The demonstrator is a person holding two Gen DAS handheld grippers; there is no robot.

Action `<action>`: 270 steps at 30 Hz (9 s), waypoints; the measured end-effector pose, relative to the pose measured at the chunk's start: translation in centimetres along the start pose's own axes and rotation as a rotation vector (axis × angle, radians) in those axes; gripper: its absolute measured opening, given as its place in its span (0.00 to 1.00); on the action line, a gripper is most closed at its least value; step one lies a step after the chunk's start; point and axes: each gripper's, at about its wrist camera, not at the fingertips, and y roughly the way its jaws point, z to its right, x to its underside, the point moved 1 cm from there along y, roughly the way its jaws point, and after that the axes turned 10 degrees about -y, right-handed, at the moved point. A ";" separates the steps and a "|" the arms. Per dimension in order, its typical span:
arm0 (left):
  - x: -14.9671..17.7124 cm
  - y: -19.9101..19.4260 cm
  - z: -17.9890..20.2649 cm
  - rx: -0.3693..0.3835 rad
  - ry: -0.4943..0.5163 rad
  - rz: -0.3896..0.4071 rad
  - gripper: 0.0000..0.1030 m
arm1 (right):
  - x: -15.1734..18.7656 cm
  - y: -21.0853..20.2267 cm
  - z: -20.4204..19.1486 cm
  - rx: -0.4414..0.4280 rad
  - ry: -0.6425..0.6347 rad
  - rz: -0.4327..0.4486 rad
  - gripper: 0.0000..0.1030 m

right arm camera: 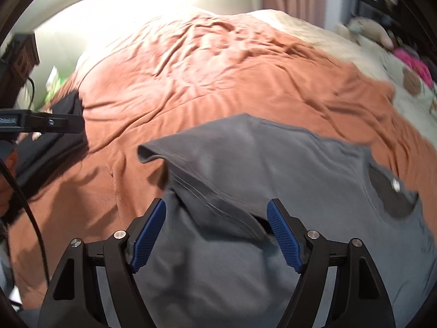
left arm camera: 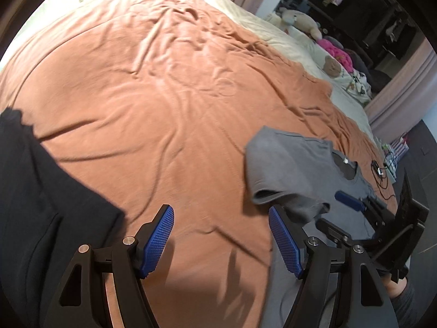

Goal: Fold small clothes

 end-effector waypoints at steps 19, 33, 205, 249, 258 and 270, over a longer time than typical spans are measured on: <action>1.4 0.8 -4.1 0.019 -0.029 0.007 0.71 | -5.1 6.2 -1.6 0.168 -0.109 -0.032 0.03; 2.0 2.2 0.4 0.048 0.015 -0.018 0.71 | -1.2 2.5 6.1 0.047 0.198 -0.066 0.02; 5.9 10.9 11.6 0.027 0.242 -0.140 0.03 | 7.7 3.4 17.9 -0.252 0.588 0.025 0.49; 4.2 10.9 8.0 0.028 0.102 -0.101 0.46 | 9.5 5.3 18.7 -0.216 0.807 0.035 0.67; 5.2 12.1 8.4 -0.027 0.127 -0.145 0.43 | 9.6 8.8 19.3 -0.218 0.816 -0.009 0.02; 5.8 10.7 7.6 0.010 0.124 -0.150 0.39 | 9.6 3.9 17.1 -0.082 0.745 0.013 0.00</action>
